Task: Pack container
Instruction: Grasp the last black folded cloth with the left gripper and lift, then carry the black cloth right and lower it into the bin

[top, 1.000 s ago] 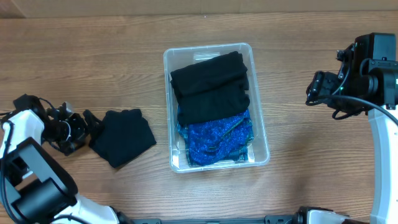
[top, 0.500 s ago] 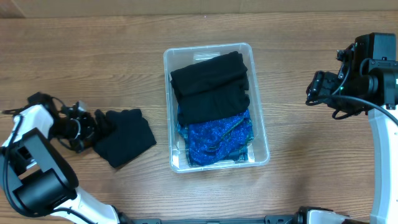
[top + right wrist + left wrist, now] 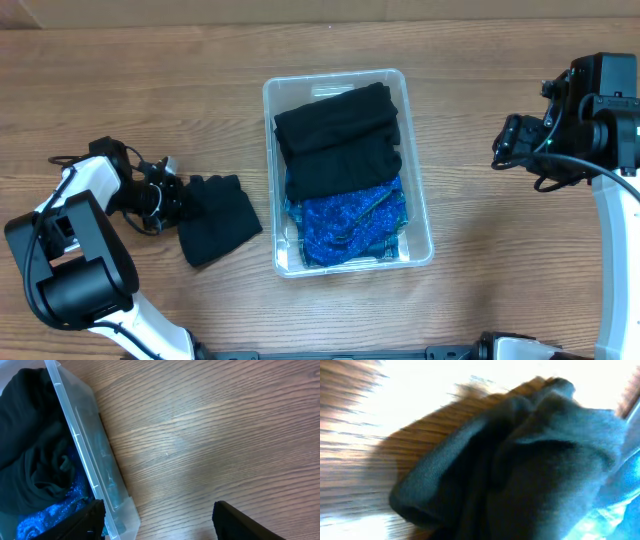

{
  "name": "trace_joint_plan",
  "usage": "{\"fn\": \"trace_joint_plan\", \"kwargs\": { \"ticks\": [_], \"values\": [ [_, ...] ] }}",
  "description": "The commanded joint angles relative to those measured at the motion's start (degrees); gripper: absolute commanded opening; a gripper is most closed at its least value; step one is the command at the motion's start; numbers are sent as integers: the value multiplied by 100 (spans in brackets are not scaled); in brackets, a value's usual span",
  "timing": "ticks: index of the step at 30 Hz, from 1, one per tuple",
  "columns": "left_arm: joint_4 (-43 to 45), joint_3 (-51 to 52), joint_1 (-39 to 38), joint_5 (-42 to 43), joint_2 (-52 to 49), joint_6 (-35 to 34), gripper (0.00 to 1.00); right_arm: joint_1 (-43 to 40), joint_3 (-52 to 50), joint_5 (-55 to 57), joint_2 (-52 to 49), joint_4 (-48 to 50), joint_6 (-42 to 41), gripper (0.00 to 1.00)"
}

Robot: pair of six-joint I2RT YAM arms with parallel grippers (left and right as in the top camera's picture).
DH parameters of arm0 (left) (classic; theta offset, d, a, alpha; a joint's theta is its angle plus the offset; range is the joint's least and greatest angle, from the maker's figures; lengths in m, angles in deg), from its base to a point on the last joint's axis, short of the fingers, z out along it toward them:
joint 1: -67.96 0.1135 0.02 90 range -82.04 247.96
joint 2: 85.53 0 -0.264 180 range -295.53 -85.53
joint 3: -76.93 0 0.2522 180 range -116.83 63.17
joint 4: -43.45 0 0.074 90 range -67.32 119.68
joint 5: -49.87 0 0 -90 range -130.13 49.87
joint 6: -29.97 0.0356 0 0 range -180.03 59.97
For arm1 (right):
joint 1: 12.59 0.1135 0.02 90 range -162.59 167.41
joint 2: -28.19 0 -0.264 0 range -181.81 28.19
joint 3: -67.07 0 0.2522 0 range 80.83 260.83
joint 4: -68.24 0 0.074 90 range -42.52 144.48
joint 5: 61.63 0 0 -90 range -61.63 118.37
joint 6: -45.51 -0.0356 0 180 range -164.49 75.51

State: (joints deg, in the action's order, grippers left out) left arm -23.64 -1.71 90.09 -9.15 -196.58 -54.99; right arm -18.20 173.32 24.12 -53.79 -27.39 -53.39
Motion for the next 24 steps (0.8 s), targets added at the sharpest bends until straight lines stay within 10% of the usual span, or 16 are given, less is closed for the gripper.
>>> {"fn": "trace_joint_plan", "kwargs": {
  "ticks": [1, 24],
  "values": [
    [-216, -302, -31, 925, -15, 332, 4, -26, 13, 9, -2, 4, 42, 73],
    [-1847, -2791, -1224, 3506, 2398, 763, 4, -63, 13, 719, -2, -76, -616, 69]
  ]
}}
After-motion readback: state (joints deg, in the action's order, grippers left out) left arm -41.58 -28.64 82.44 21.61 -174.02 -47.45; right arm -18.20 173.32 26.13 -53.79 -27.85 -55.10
